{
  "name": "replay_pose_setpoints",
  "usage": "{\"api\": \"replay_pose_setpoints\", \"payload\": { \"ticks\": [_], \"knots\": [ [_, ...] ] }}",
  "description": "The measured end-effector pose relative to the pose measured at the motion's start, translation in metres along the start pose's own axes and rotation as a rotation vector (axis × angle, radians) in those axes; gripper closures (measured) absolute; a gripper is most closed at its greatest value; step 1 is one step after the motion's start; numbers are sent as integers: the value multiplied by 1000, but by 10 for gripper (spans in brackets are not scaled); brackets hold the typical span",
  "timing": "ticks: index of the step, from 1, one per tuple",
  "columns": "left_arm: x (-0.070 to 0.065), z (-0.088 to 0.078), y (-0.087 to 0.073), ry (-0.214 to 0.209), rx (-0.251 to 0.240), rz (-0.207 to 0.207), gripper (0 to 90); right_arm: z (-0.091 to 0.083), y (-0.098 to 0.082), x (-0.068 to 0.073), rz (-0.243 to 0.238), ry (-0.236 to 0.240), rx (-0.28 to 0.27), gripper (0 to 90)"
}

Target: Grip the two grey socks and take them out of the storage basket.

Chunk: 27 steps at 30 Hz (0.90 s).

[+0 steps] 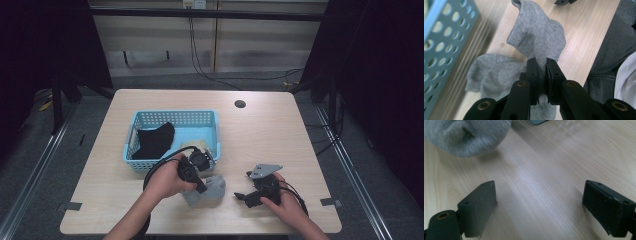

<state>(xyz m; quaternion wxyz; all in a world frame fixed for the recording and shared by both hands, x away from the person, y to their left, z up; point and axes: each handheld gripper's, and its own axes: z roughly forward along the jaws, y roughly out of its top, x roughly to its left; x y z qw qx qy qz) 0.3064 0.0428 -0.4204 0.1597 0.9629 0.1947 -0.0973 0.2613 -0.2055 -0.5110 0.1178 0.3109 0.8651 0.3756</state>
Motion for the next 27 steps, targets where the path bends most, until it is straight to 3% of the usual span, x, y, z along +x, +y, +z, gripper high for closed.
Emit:
{"api": "replay_pose_setpoints", "payload": {
  "ticks": [15, 21, 27],
  "knots": [
    [6, 15, -4, 11, 6, -8, 794, 0, 0, 0, 0, -1, 1, 115],
    [8, 12, -11, 17, -47, -59, 490, 0, 0, -1, 3, 4, -1, 118],
    [10, 3, -20, 46, -90, -76, 356, 0, 0, 0, 5, 4, -1, 118]
  ]
}}
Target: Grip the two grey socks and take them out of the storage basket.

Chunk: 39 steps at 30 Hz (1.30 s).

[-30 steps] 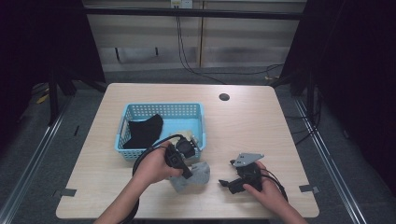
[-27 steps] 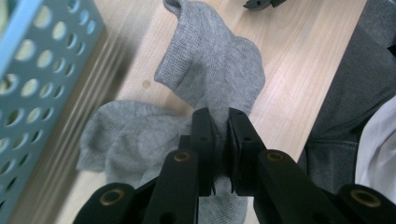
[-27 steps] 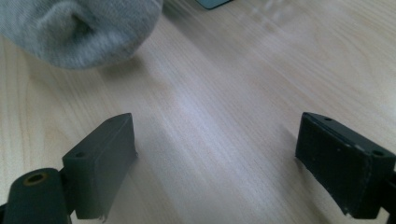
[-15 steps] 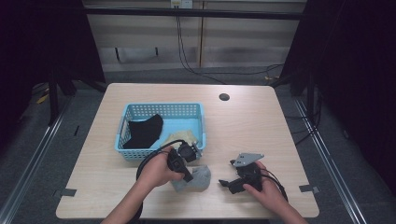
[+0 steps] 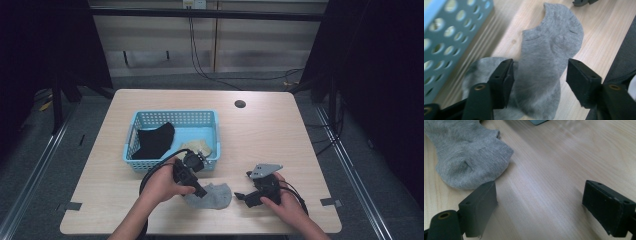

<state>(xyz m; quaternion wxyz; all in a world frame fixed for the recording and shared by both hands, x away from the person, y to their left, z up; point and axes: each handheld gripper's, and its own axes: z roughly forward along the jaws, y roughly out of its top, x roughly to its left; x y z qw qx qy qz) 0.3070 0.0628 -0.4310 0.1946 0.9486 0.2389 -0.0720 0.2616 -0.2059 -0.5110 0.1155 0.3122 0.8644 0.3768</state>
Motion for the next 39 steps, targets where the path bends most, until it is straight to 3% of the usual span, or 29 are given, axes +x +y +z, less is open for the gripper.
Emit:
{"api": "replay_pose_setpoints", "payload": {
  "ticks": [3, 16, 19, 26, 39],
  "knots": [
    [3, -6, -7, 22, -10, 2, 325, 0, 0, 0, 0, -1, 0, 118],
    [23, -24, -48, 60, -85, -63, 289, 0, 0, 0, 0, -1, 0, 118],
    [28, -25, -56, 68, -96, -34, 276, 0, 0, 0, 0, -1, 0, 118],
    [38, -25, -73, 83, -123, -54, 273, 0, 0, 0, 0, -1, 0, 118],
    [59, -11, -101, 102, -167, -10, 260, 0, 0, 0, 0, -1, 0, 118]
  ]
}}
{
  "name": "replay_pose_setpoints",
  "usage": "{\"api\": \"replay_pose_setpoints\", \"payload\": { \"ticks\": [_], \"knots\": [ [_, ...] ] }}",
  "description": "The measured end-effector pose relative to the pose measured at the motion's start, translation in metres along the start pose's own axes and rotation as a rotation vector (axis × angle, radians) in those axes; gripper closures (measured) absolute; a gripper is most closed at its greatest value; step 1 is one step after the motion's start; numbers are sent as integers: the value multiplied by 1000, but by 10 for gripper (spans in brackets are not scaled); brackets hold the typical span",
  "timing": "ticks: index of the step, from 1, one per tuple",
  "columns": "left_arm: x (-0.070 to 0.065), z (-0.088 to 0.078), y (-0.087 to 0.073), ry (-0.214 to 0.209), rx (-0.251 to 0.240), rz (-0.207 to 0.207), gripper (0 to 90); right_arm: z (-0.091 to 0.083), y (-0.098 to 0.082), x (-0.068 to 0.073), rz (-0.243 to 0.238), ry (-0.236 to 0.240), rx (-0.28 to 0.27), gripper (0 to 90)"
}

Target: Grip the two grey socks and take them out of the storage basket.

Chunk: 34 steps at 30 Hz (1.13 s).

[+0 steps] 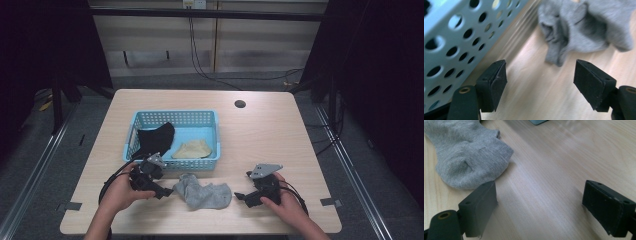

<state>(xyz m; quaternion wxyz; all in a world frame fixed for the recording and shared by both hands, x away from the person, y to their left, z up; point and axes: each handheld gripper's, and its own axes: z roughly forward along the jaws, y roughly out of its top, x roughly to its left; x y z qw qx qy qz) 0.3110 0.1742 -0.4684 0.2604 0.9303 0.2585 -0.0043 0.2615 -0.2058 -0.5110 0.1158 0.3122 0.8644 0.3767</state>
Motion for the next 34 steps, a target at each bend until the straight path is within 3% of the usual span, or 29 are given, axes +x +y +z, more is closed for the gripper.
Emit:
{"api": "replay_pose_setpoints", "payload": {
  "ticks": [1, 5, 6, 8, 17, 21, 27, 34],
  "knots": [
    [1, 1, -2, 3, -2, 2, 257, 0, 0, 0, 0, 0, 0, 118],
    [6, 5, -10, 27, -33, 74, 248, 0, 0, 0, 0, 0, 0, 118],
    [6, 6, -12, 33, -39, 61, 248, 0, 0, 0, 0, 0, 0, 118],
    [7, 7, -14, 34, -29, 75, 248, 0, 0, 0, 0, 0, 0, 118],
    [6, 17, -21, 51, -119, 131, 172, 0, 0, 0, 0, 0, 0, 118],
    [6, 23, -28, 32, -228, 134, 148, 0, 0, 0, 0, 0, 0, 118],
    [10, 26, -36, 19, -305, 144, 147, 0, 0, 0, -2, 0, 0, 118],
    [10, 25, -36, 24, -299, 145, 147, 0, 0, 0, -2, -1, 0, 118]
  ]
}}
